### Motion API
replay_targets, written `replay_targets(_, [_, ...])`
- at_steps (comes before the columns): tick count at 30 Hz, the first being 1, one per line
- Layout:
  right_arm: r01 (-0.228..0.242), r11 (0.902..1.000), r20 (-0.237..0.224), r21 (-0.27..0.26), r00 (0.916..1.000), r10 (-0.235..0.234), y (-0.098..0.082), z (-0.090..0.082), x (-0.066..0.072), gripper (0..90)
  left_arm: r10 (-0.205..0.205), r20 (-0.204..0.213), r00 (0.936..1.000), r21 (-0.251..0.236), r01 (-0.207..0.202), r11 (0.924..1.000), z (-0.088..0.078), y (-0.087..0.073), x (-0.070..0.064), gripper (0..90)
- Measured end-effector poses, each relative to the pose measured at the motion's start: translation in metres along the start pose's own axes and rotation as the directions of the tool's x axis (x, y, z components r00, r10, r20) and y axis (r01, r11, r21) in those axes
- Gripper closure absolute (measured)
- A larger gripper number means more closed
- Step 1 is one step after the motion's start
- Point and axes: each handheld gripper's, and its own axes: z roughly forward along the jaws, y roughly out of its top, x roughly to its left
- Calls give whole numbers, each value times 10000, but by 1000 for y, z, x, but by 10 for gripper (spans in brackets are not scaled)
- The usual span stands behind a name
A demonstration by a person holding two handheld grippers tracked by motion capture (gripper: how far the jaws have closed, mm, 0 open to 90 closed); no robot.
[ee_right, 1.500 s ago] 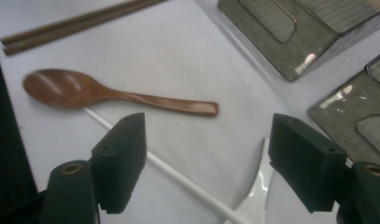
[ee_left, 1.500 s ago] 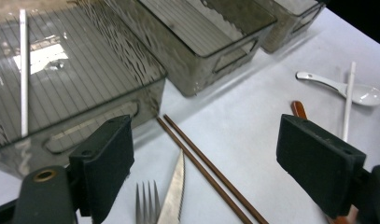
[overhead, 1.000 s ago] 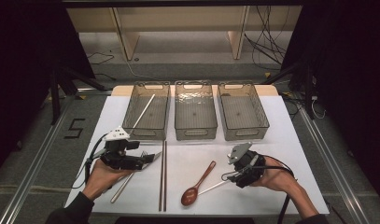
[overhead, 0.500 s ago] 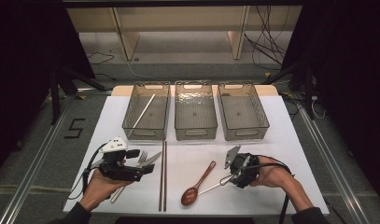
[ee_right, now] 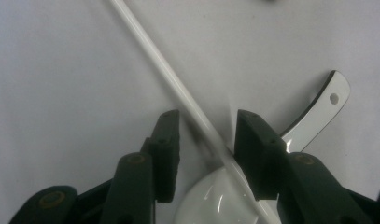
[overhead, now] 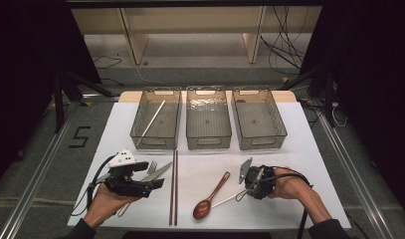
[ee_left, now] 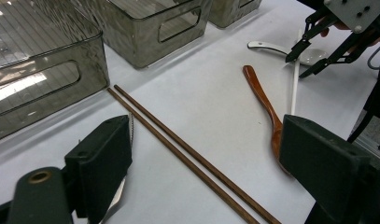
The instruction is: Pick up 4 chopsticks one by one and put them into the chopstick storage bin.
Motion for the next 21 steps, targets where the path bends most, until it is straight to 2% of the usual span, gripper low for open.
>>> replay_targets(7, [229, 9997, -111, 81, 9997, -228, 0, 1, 0, 697, 66, 14, 10000, 36, -66, 10000, 1, -1, -1, 165])
replay_targets(12, [981, 9948, 45, 271, 9952, -982, -1, -1, 3, 745, 15, 145, 9999, 38, -16, 10000, 3, -1, -1, 165])
replay_targets(16, [1712, 9849, 203, 271, 9849, -1717, -3, -3, 6, 814, 55, 156, 9999, 205, -58, 9998, 7, -3, -2, 165])
replay_targets(21, [1999, 9797, 94, 167, 9797, -2000, -6, -5, 6, 845, 50, 174, 9998, 147, -53, 9999, 6, -2, -2, 165])
